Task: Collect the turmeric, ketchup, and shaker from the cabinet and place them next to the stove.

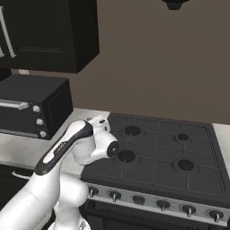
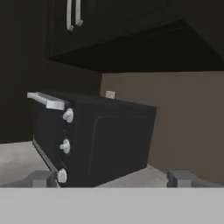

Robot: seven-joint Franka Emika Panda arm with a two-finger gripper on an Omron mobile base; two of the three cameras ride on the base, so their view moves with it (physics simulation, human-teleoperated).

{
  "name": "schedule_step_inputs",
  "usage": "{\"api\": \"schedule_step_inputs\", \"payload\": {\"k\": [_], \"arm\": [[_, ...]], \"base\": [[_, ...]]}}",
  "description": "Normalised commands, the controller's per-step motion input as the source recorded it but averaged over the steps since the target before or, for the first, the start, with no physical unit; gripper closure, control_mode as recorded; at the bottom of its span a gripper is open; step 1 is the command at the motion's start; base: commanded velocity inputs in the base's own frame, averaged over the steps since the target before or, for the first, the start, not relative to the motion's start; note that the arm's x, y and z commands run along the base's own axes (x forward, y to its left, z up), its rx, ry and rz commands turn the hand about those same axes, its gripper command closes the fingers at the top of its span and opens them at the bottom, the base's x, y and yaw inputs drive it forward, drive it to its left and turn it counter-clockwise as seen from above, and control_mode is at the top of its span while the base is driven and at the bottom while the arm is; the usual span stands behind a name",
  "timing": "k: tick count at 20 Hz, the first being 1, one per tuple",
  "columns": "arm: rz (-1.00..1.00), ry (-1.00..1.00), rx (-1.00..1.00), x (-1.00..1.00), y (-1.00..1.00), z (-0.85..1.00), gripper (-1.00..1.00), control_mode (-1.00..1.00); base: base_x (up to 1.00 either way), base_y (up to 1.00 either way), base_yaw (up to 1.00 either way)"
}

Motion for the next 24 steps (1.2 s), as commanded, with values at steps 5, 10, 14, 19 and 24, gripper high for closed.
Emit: {"api": "schedule_step_inputs", "payload": {"k": [5, 10, 14, 19, 24], "arm": [[-0.28, 0.16, -0.09, -0.47, -0.23, 0.6, -1.0, -1.0], [-0.25, 0.29, -0.11, -0.36, -0.18, 0.57, -1.0, -1.0], [-0.22, 0.33, -0.14, -0.38, -0.15, 0.45, -1.0, -1.0], [-0.21, 0.29, -0.15, -0.48, -0.05, 0.21, -1.0, -1.0], [-0.2, 0.13, -0.08, -0.78, -0.02, -0.01, -1.0, -1.0]], "base": [[0.0, 0.0, 0.0], [0.0, 0.0, 0.0], [0.0, 0.0, 0.0], [0.0, 0.0, 0.0], [0.0, 0.0, 0.0]]}}
